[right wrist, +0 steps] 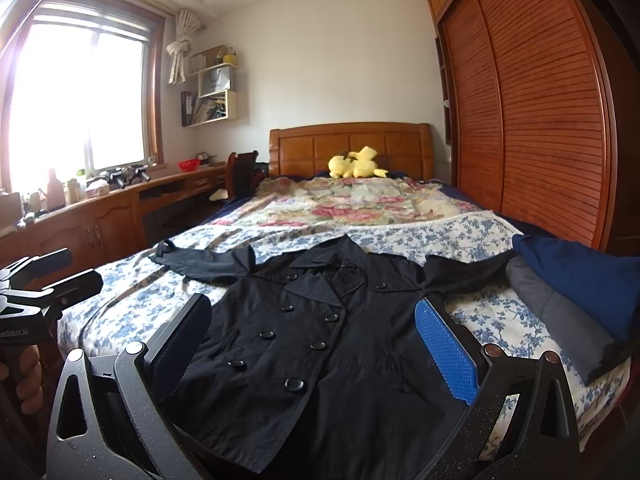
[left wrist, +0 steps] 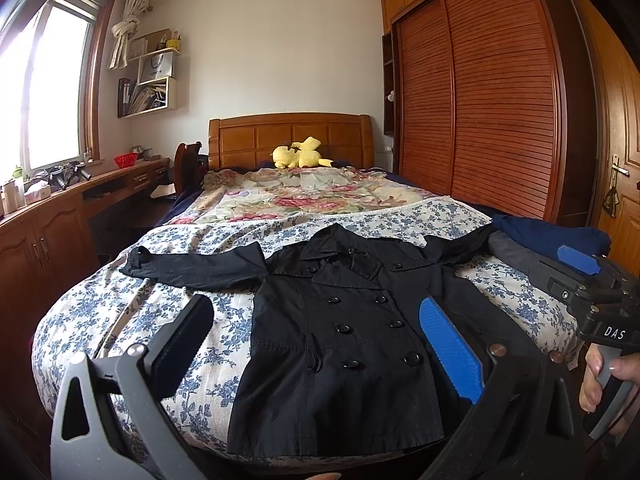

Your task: Fold large clothes

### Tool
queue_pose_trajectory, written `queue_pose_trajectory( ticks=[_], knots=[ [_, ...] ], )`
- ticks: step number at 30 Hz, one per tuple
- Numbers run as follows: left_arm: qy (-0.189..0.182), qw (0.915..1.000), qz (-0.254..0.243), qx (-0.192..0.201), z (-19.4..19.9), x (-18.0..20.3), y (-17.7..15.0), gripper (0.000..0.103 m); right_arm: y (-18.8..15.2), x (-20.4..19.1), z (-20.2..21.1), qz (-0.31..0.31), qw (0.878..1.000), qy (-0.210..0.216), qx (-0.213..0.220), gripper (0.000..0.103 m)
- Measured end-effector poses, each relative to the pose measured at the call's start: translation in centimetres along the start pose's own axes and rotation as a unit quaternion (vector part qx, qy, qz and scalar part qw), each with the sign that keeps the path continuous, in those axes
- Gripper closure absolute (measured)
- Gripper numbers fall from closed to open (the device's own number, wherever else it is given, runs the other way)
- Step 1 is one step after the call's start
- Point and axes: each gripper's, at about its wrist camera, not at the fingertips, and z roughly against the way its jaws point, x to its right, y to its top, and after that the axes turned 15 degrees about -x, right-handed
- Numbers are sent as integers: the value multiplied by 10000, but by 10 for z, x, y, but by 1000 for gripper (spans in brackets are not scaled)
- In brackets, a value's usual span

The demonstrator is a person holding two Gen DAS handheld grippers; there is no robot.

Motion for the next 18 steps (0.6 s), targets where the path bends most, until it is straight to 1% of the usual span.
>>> queue_pose_trajectory(
  ticks=[18],
  knots=[
    [16,10000,7,-3,1,-1,-1,0,-1,-1,0,-3,10000,-1,10,0]
  ],
)
